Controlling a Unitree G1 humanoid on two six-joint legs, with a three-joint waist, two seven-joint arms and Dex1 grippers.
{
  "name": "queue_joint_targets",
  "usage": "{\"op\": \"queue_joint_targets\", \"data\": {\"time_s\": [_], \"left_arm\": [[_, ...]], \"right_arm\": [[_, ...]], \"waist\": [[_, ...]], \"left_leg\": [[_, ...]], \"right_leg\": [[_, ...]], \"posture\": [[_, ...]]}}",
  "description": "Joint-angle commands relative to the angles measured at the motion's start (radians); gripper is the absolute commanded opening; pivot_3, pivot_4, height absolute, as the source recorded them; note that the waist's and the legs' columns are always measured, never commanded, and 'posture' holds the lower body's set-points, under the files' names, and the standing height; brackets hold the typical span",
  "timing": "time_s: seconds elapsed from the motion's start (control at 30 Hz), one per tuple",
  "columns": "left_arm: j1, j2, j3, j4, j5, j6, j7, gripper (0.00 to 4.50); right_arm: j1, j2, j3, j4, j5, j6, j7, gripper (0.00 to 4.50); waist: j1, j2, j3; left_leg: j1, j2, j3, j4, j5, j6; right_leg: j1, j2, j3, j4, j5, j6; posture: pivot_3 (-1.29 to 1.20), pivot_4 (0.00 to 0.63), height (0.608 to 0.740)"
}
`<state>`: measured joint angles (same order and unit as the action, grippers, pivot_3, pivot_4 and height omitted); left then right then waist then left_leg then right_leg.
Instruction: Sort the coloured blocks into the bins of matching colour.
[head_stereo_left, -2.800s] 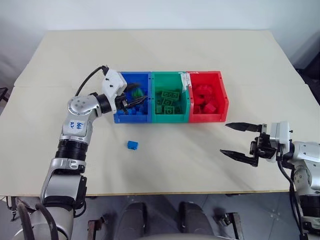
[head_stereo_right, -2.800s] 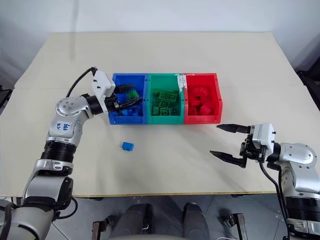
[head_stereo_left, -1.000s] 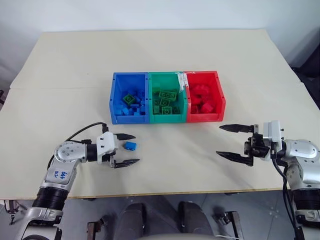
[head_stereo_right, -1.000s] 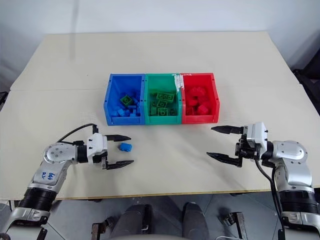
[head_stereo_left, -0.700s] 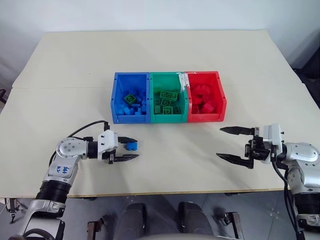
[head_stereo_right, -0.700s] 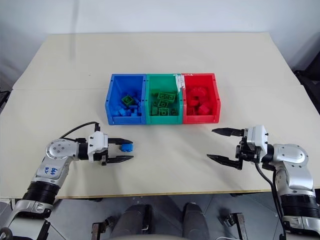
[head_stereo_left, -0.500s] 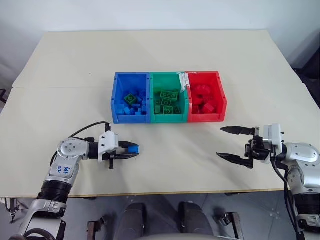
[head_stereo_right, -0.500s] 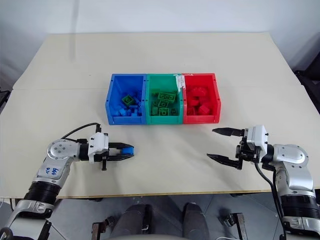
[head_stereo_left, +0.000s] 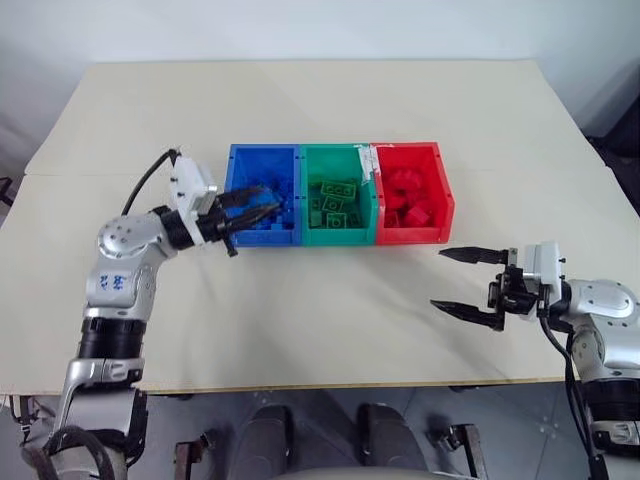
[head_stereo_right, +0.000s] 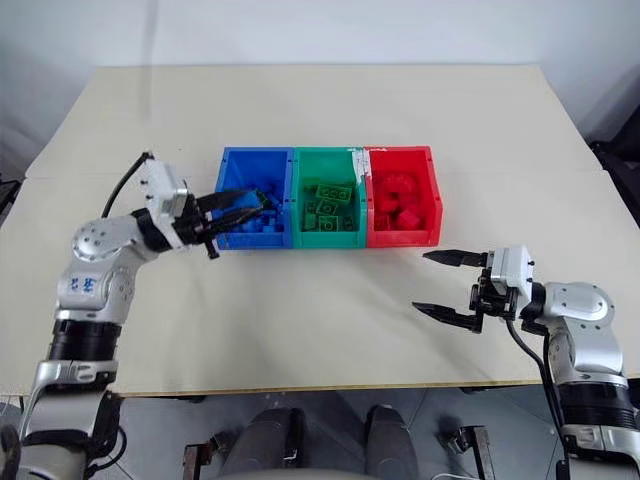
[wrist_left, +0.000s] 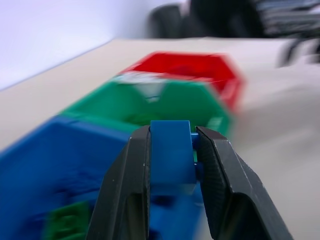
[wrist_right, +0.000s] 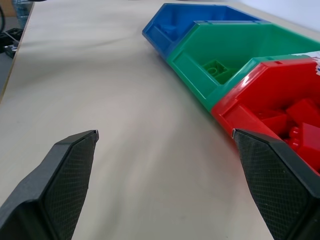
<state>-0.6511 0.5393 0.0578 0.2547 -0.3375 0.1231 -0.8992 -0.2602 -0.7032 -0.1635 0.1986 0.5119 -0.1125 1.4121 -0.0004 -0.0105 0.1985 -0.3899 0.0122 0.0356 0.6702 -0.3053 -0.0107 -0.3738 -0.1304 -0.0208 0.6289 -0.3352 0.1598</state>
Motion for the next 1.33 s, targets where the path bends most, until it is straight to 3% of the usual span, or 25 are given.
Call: {"op": "queue_joint_targets", "data": {"time_s": [0.03, 0.13, 0.4, 0.53, 0.73, 0.83, 0.9, 1.1, 1.33], "left_arm": [[-0.056, -0.021, -0.013, 0.071, 0.053, -0.023, 0.045, 0.95], [-0.075, -0.034, -0.011, 0.104, 0.060, -0.019, 0.048, 0.95], [-0.046, -0.008, 0.023, 0.108, 0.060, -0.068, 0.034, 3.43], [0.054, 0.046, 0.070, 0.013, 0.006, -0.104, -0.044, 3.43], [0.370, 0.220, 0.213, -0.154, -0.069, -0.121, -0.194, 3.43], [0.550, 0.275, 0.291, -0.207, -0.088, -0.106, -0.224, 3.98], [0.646, 0.276, 0.332, -0.239, -0.093, -0.101, -0.208, 4.49], [0.783, 0.228, 0.396, -0.300, -0.065, -0.160, -0.115, 4.49], [0.781, 0.186, 0.403, -0.369, -0.071, -0.144, -0.011, 4.49]], "right_arm": [[-0.003, 0.009, -0.013, -0.013, 0.007, -0.022, 0.000, 4.50], [0.009, 0.013, -0.014, -0.022, 0.006, -0.023, -0.004, 4.50], [0.032, 0.015, -0.021, -0.035, 0.010, -0.029, -0.020, 4.50], [0.038, 0.016, -0.022, -0.041, 0.013, -0.030, -0.026, 4.50], [0.029, 0.011, -0.028, -0.027, 0.022, -0.031, -0.013, 4.50], [0.013, 0.012, -0.025, -0.010, 0.020, -0.031, -0.006, 4.50], [0.000, 0.012, -0.023, 0.005, 0.019, -0.032, 0.000, 4.50], [-0.027, 0.008, -0.025, 0.044, 0.015, -0.038, 0.021, 4.50], [-0.077, 0.018, -0.014, 0.102, 0.001, -0.053, 0.034, 4.50]], "waist": [[0.000, 0.000, 0.000], [-0.002, 0.000, 0.000], [-0.001, 0.000, 0.000], [-0.007, 0.000, 0.000], [-0.020, 0.000, 0.000], [-0.025, 0.000, 0.000], [-0.022, 0.000, 0.000], [-0.011, 0.000, 0.000], [-0.011, 0.000, 0.000]], "left_leg": [[0.000, 0.000, 0.000, 0.000, 0.000, 0.000], [-0.001, 0.000, 0.000, -0.001, 0.000, 0.000], [-0.001, 0.000, 0.000, -0.002, 0.000, 0.000], [-0.001, 0.001, 0.001, -0.003, 0.000, 0.000], [0.000, 0.001, 0.001, -0.004, 0.000, 0.000], [0.000, 0.002, 0.001, -0.004, 0.000, 0.000], [0.000, 0.003, 0.001, -0.004, 0.000, 0.001], [0.001, 0.003, 0.000, -0.004, -0.001, 0.002], [0.001, 0.004, 0.001, -0.004, -0.001, 0.001]], "right_leg": [[0.000, 0.000, 0.000, 0.000, 0.000, 0.000], [0.000, 0.000, 0.000, 0.000, 0.000, 0.000], [-0.001, 0.000, 0.000, -0.001, 0.000, 0.000], [-0.001, 0.001, 0.000, -0.001, 0.000, 0.000], [-0.001, 0.000, 0.000, -0.001, 0.000, 0.000], [-0.001, -0.001, 0.000, -0.001, 0.000, 0.000], [-0.001, -0.002, 0.000, -0.001, 0.000, 0.000], [-0.001, -0.004, 0.000, -0.003, 0.000, 0.000], [-0.001, -0.004, 0.001, -0.003, 0.000, 0.000]], "posture": [[0.00, 0.150, 0.740], [0.00, 0.150, 0.740], [0.00, 0.150, 0.740], [0.00, 0.150, 0.740], [0.00, 0.150, 0.740], [0.00, 0.150, 0.740], [0.00, 0.150, 0.740], [0.00, 0.150, 0.740], [0.00, 0.150, 0.740]]}}
